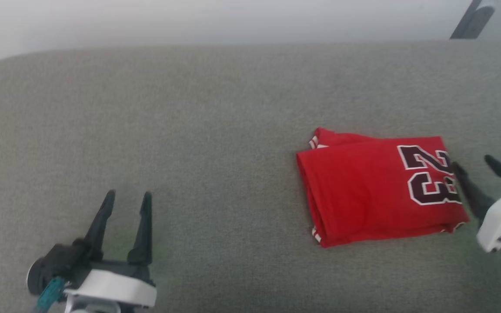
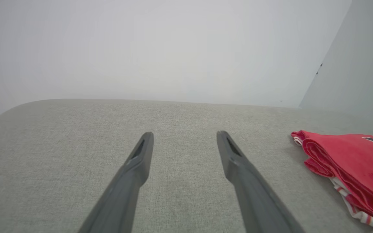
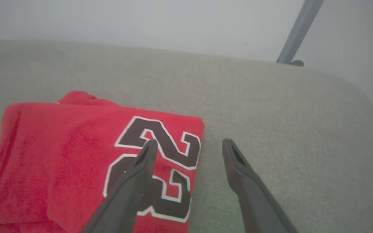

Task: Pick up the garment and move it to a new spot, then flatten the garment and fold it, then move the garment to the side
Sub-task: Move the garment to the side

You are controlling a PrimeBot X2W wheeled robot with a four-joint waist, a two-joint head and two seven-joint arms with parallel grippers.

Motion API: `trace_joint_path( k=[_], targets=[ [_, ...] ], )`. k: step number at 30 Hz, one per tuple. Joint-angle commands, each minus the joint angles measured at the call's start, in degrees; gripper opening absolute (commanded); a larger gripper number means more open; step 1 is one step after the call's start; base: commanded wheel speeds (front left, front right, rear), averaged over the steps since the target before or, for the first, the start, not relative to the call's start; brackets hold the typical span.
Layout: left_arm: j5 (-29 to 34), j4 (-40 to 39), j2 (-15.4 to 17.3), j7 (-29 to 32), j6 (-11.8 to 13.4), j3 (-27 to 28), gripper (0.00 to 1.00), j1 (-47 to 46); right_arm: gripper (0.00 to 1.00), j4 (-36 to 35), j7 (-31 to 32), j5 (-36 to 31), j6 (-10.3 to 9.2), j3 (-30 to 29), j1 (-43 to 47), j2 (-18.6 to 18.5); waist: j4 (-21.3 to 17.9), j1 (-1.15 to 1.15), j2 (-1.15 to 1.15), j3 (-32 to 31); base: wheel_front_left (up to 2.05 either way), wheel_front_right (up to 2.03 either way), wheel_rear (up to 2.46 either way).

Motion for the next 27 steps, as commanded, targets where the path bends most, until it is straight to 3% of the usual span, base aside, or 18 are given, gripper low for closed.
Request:
trace_joint_path(
  k=[1, 10, 17, 18, 19, 20, 27],
  targets=[
    [0.5, 0.3, 0.2, -0.3, -0.1, -0.9, 1.0, -1.8, 1.0, 1.1, 4.1, 0.8, 0.0, 0.3, -2.2, -1.3, 1.4, 0.0, -0.01, 2.4, 0.0, 0.0, 0.0],
    [0.2, 0.8, -0.4, -0.3, -0.1, -3.9, 1.0, -7.7, 1.0, 5.1, 28.0, 7.8, 0.01, 1.4, -9.8, -4.1, 3.2, 0.0, -0.01, 7.8, 0.0, 0.0, 0.0],
    [-0.1, 1.2, 0.0, -0.3, -0.1, -4.9, 1.0, -10.6, 1.0, 5.1, 37.7, 11.1, 0.01, 2.4, -10.1, -3.3, 3.7, 0.0, -0.01, 11.6, 0.0, 0.0, 0.0],
    [0.0, 1.4, 0.3, -0.3, -0.1, -5.1, 1.0, -11.5, 0.57, 4.5, 39.2, 11.6, 0.01, 3.0, -9.8, -2.7, 3.4, 0.0, -0.01, 12.7, 0.0, 0.0, 0.0],
    [0.1, 1.5, 0.4, -0.3, -0.1, -5.2, 1.0, -12.0, 0.34, 4.0, 39.2, 11.7, 0.01, 3.2, -9.9, -2.5, 3.2, 0.0, -0.01, 13.2, 0.0, 0.0, 0.0],
    [0.1, 1.5, 0.6, -0.3, -0.1, -5.3, 1.0, -12.4, 0.0, 3.8, 38.9, 11.9, 0.01, 3.0, -10.0, -2.0, 2.9, 0.0, -0.01, 13.7, 0.0, 0.0, 0.0],
    [-1.4, -0.5, 3.6, -0.3, -0.1, -8.9, 1.0, -16.1, 0.0, 2.5, 33.6, 11.1, -0.33, -2.4, -11.7, -2.1, -1.4, 0.0, -0.01, 17.0, 0.0, 0.0, 0.0]
  ],
)
